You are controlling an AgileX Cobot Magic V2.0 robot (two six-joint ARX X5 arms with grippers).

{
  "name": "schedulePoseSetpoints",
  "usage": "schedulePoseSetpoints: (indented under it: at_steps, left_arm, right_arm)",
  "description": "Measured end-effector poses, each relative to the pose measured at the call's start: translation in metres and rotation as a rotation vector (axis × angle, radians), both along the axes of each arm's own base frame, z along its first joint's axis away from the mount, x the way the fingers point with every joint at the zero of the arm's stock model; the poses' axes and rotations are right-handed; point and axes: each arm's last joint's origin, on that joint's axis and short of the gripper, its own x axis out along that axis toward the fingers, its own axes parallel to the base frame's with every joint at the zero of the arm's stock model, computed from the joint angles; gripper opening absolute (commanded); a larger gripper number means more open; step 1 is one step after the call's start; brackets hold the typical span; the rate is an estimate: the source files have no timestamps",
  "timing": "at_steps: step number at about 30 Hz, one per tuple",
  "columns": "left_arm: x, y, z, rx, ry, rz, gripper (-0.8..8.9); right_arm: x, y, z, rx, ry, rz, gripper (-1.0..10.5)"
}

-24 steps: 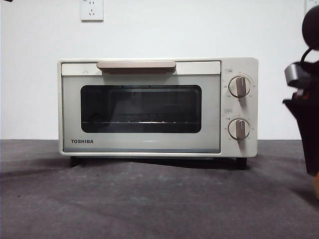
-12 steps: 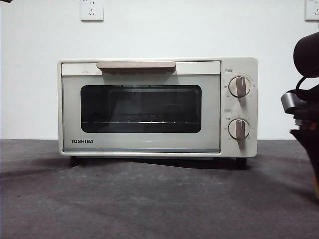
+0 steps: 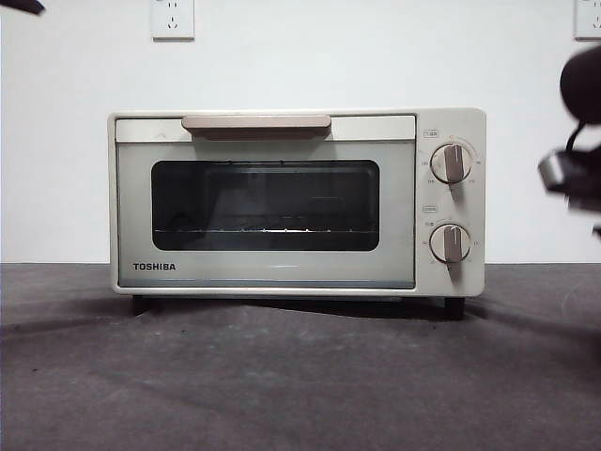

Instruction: The left arm flap open the oven, the right arm pick bread and place it into oven, the left arm flap close the oven

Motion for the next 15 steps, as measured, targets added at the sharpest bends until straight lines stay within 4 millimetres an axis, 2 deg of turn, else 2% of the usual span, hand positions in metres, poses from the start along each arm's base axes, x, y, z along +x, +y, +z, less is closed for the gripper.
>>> schedulePoseSetpoints:
  at_steps: [9, 15]
  left_arm:
    - [0.035, -0.016, -0.007, 0.049, 0.142, -0.035, 5.22]
    - [0.053, -0.029, -0.004, 0.072, 0.169, -0.072, 5.15]
  right_arm:
    - [-0.04, -0.008, 0.052, 0.076, -0.177, -0.009, 1.0]
    - [-0.071, -0.015, 0.075, 0.17, -0.268, -0.014, 1.0]
